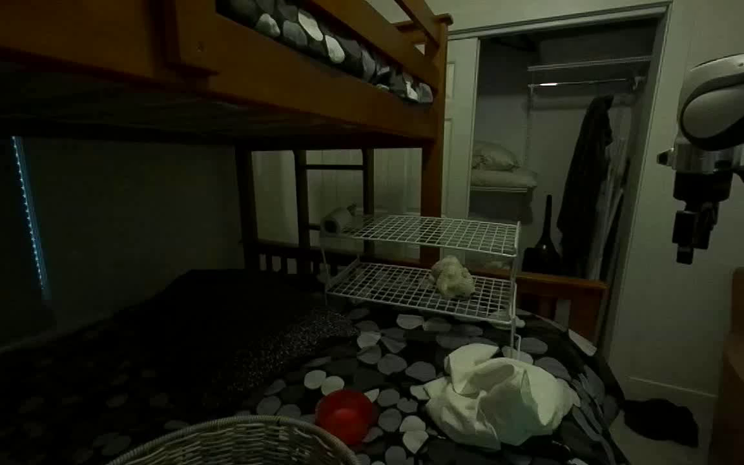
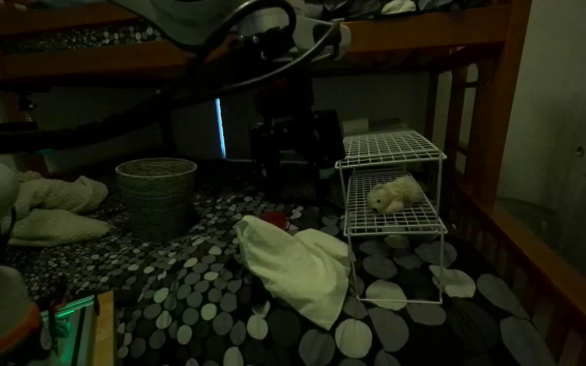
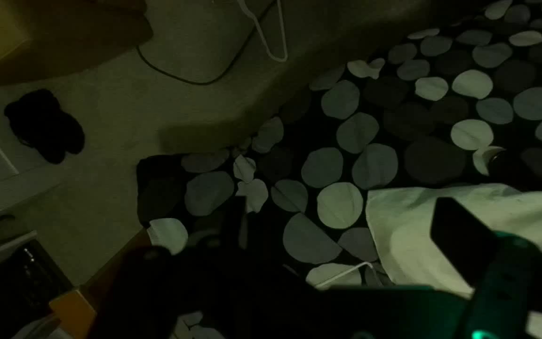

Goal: Pick up the white teddy and put it in the red bowl on the bed

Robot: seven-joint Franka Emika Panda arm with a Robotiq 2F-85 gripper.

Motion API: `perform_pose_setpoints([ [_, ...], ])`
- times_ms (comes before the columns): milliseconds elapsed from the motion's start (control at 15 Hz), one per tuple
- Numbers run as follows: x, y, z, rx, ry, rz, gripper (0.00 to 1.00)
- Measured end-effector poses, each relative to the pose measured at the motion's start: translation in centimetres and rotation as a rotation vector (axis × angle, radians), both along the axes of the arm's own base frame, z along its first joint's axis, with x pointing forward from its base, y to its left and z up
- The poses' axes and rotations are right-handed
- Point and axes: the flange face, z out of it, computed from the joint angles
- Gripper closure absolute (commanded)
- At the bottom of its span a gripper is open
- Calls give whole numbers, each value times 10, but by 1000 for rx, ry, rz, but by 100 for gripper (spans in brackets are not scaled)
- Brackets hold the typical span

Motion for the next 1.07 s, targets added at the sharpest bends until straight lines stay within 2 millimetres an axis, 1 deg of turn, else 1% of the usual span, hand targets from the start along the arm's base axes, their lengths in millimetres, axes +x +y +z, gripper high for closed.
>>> perform_pose_setpoints([
  [133,0,0,0,0,0,0,0],
  [200,1,4,0,-3,0,5,0],
  [267,5,14,1,-7,1,24,0],
  [333,11,33,0,-18,7,49,0],
  [467,21,92,-7,-49,46,115,0],
  [600,23,157,-16,-90,60,156,0],
  [800,20,248,-27,-111,-26,79,0],
  [933,21,302,-38,-88,-114,10,0],
  [1067,23,350,-52,-66,-212,-42,0],
])
